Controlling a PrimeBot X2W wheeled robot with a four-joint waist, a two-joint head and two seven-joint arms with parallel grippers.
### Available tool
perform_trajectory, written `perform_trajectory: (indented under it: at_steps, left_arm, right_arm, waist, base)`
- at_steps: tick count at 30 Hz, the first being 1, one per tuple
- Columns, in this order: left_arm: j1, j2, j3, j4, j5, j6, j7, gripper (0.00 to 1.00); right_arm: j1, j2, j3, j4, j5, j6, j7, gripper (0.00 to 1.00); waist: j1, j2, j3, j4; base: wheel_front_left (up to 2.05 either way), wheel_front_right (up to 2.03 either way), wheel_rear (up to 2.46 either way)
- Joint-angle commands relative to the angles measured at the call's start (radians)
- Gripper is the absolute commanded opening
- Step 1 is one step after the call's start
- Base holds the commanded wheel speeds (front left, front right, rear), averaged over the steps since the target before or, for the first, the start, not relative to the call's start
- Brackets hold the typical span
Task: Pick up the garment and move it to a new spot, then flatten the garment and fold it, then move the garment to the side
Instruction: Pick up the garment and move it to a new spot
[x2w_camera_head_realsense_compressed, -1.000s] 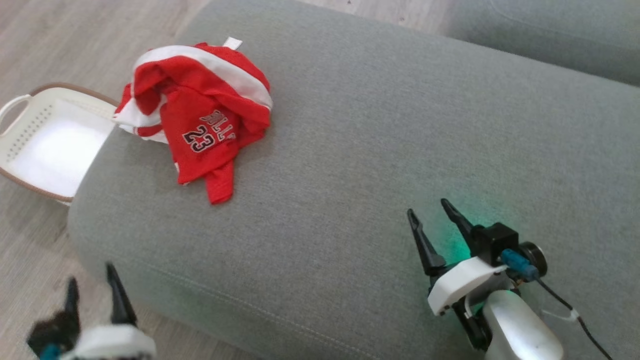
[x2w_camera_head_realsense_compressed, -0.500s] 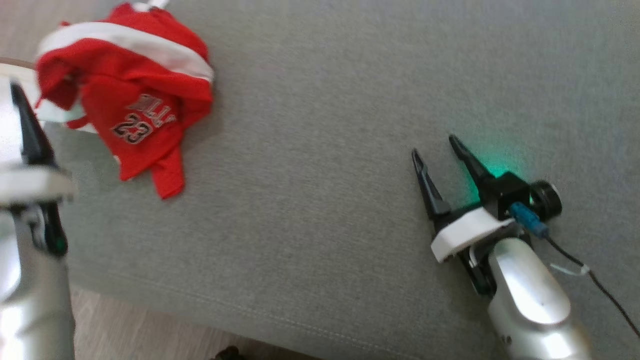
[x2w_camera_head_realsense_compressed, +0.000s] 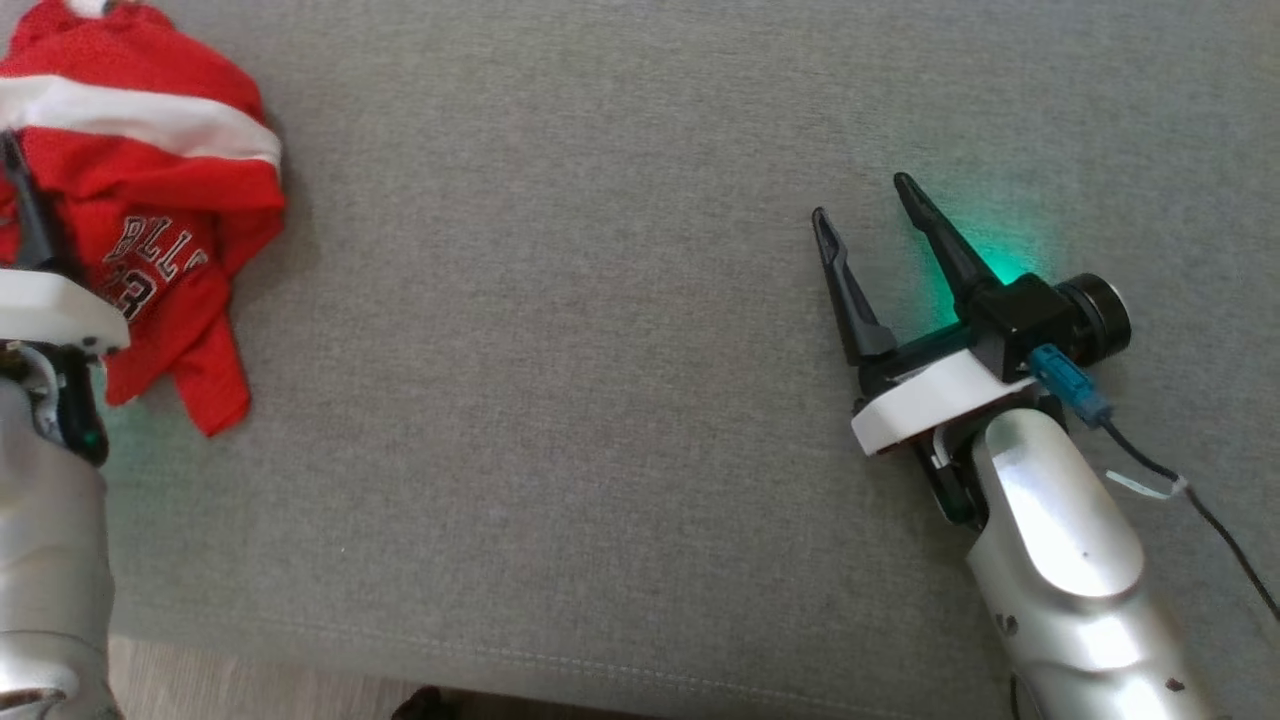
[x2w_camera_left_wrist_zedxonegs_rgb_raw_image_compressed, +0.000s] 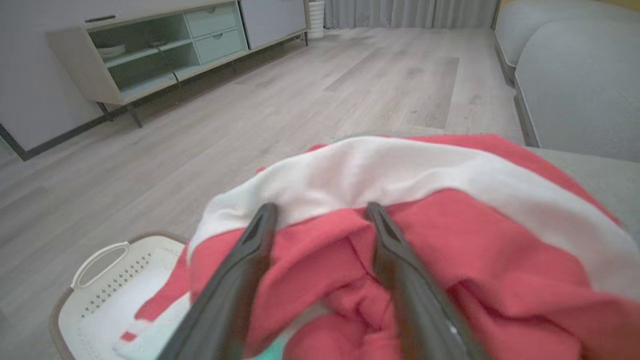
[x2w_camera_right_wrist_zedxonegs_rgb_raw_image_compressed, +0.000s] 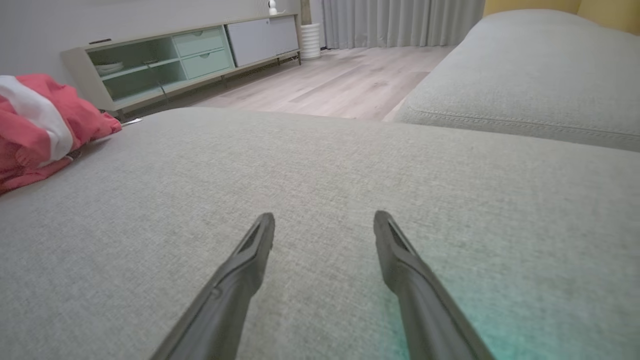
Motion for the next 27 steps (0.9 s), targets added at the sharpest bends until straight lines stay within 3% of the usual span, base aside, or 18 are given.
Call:
perform_trajectory:
  at_steps: [1,7,15,18,23,27]
  left_arm:
    - [-0.020,0.068,0.014,0.000,-0.002,0.005,-0.006,0.00]
    - [-0.050,0.081,-0.017,0.023,-0.002,0.001,-0.009,0.00]
    - [-0.092,0.069,-0.120,-0.193,-0.012,-0.001,-0.009,0.00]
    - [-0.120,0.054,-0.188,-0.277,-0.022,-0.001,-0.010,0.00]
    - [-0.152,-0.015,-0.309,-0.386,-0.074,-0.001,-0.010,0.00]
    - [-0.149,-0.111,-0.401,-0.444,-0.134,-0.001,-0.010,0.00]
  right_arm:
    - [0.036,-0.006,-0.004,0.021,0.002,-0.001,0.002,1.00]
    - [0.050,-0.006,-0.005,0.020,0.037,-0.001,0.002,1.00]
    - [0.092,-0.006,0.006,0.014,0.114,-0.001,0.002,1.00]
    - [0.110,-0.006,0.019,0.013,0.143,-0.001,0.002,1.00]
    - [0.137,-0.006,0.050,0.007,0.204,-0.001,0.002,1.00]
    - [0.155,-0.006,0.057,0.008,0.221,-0.001,0.002,1.00]
  waist:
    - [-0.0001,0.0000,-0.005,-0.005]
    - [-0.0001,0.0000,-0.062,-0.014]
    - [-0.0001,0.0000,-0.190,-0.064]
    - [-0.0001,0.0000,-0.239,-0.113]
    - [-0.0001,0.0000,-0.309,-0.216]
    - [-0.0001,0.0000,-0.344,-0.290]
  base:
    - [0.00,0.00,0.00]
    - [0.00,0.00,0.00]
    - [0.00,0.00,0.00]
    - [0.00,0.00,0.00]
    - [0.00,0.00,0.00]
    - [0.00,0.00,0.00]
